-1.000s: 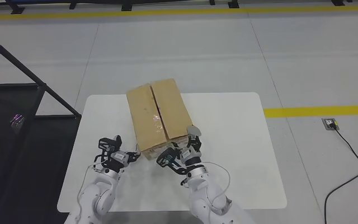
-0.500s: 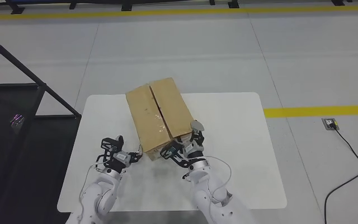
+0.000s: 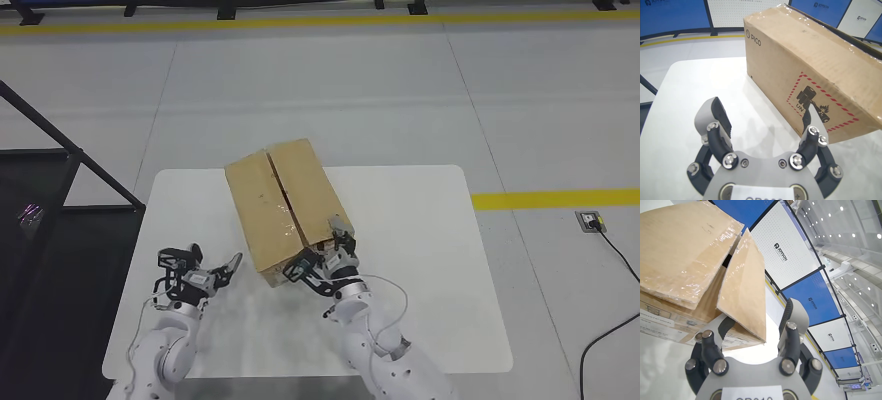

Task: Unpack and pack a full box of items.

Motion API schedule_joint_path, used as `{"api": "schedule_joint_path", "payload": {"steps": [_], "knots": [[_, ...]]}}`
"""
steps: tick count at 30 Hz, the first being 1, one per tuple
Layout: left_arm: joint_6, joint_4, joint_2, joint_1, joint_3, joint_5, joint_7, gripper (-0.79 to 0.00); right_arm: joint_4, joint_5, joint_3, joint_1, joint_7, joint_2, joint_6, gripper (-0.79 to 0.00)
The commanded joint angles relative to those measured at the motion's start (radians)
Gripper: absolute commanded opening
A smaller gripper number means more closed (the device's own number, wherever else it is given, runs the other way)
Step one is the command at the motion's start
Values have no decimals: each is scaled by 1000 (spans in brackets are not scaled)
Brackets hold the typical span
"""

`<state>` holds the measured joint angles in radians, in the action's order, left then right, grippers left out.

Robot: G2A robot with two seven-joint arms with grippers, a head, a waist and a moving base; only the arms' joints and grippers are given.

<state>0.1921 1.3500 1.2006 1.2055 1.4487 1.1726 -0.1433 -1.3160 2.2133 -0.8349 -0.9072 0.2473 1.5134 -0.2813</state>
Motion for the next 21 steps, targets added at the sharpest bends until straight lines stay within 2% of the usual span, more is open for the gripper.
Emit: {"api": "schedule_joint_path", "payload": {"steps": [1,7,9,11,12,21], "knots": [[-2,3,0,1,4,-3,0,0,2,2,-2,-1,-4,3,4,-406],[-3,9,0,3,9,-3,2,0,-4,18,-12,-10,-18,8,18,-499],[-3,10,0,4,11,-3,2,0,-11,25,-16,-16,-25,9,24,-625],[-1,12,0,5,12,-4,2,0,-22,32,-23,-25,-33,9,30,-708],[0,12,0,5,12,-4,2,0,-28,36,-26,-30,-39,8,33,-785],[32,8,-3,2,26,-1,6,0,-101,45,-82,-92,-167,-9,118,-785]]}}
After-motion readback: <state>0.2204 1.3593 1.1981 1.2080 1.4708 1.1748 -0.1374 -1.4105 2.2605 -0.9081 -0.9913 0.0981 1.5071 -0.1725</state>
